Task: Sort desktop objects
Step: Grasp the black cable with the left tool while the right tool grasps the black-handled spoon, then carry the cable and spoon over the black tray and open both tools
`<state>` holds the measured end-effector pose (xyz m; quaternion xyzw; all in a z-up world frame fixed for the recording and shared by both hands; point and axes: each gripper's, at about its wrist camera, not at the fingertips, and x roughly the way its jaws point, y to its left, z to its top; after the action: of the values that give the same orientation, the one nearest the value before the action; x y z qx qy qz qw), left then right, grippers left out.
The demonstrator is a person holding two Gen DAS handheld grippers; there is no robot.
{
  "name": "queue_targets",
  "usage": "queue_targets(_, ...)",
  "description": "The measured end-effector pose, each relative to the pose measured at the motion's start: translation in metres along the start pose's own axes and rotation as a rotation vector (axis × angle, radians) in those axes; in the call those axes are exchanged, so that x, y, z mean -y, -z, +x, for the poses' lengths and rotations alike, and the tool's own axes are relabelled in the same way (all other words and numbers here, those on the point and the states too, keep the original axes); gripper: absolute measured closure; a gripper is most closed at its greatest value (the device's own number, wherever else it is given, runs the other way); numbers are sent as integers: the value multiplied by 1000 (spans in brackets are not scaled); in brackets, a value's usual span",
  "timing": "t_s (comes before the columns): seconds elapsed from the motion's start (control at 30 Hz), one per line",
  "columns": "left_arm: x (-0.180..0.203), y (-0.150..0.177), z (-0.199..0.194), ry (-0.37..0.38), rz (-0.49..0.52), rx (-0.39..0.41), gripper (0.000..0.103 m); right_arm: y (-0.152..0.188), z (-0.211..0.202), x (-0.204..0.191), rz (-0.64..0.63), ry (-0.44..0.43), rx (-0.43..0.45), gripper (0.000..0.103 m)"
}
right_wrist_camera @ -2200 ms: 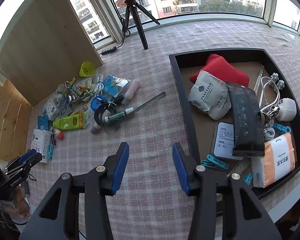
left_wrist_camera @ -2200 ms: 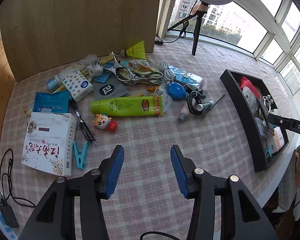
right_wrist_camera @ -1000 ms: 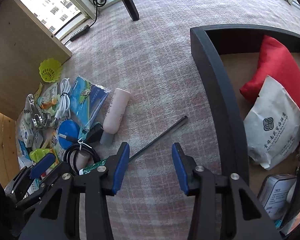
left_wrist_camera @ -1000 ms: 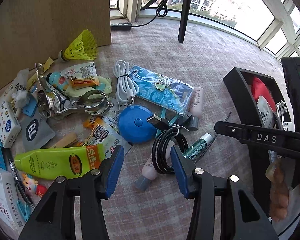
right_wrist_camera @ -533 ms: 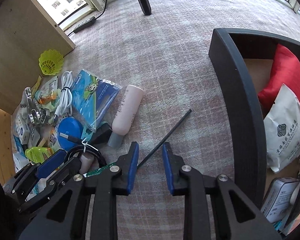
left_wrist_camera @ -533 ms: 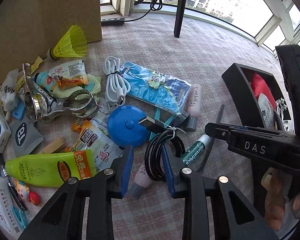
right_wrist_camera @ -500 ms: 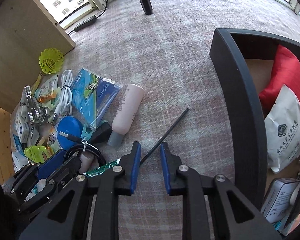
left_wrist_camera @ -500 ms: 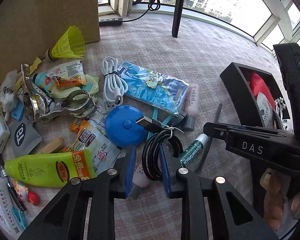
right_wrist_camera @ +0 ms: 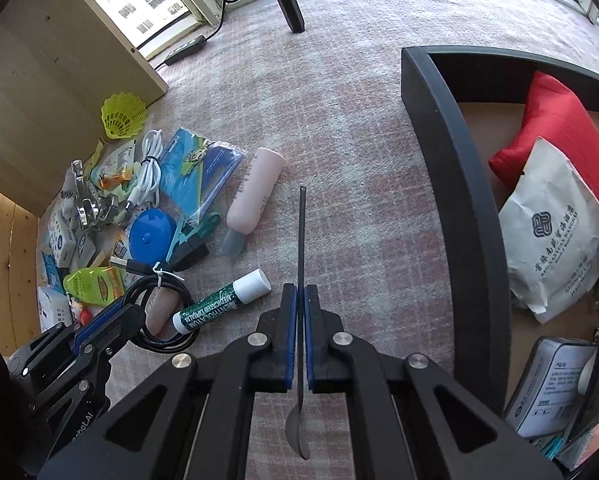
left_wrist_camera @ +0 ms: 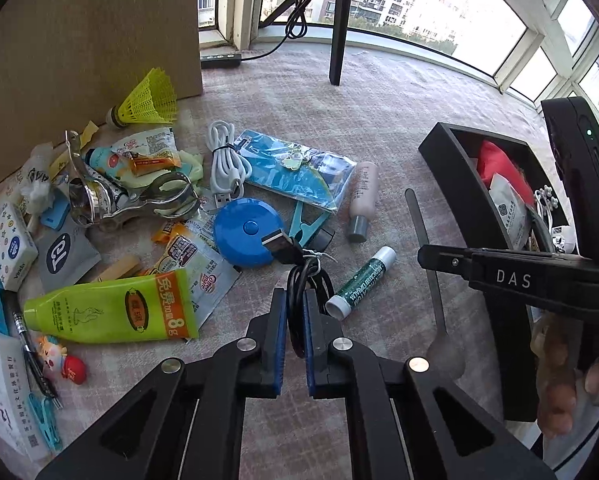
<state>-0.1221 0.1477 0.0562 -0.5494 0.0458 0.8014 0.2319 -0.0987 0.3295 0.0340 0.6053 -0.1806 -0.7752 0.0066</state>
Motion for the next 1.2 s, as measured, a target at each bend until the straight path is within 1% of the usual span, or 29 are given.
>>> queue_targets(0.37, 2, 3, -50, 23, -9, 88, 98, 9, -47, 2, -11, -60, 87, 99)
queue_targets(0.47, 7, 3, -57, 32, -6, 99, 98, 9, -57, 4, -2, -72, 107, 99)
queue_targets(0.63, 26, 1, -68, 70, 18, 112, 98, 12, -84, 13, 4, -87, 157, 99)
queue_targets(0.77, 53, -3, -77, 119, 57, 126, 98, 14, -114, 34, 26, -85, 202, 99)
queue_targets(0.9, 88, -8, -83, 174, 109, 132, 98, 17, -146, 67, 64, -52, 241, 99)
queue_targets(1.2, 183, -11, -82, 280, 248, 107, 98, 28, -202, 157, 176, 90, 298, 99)
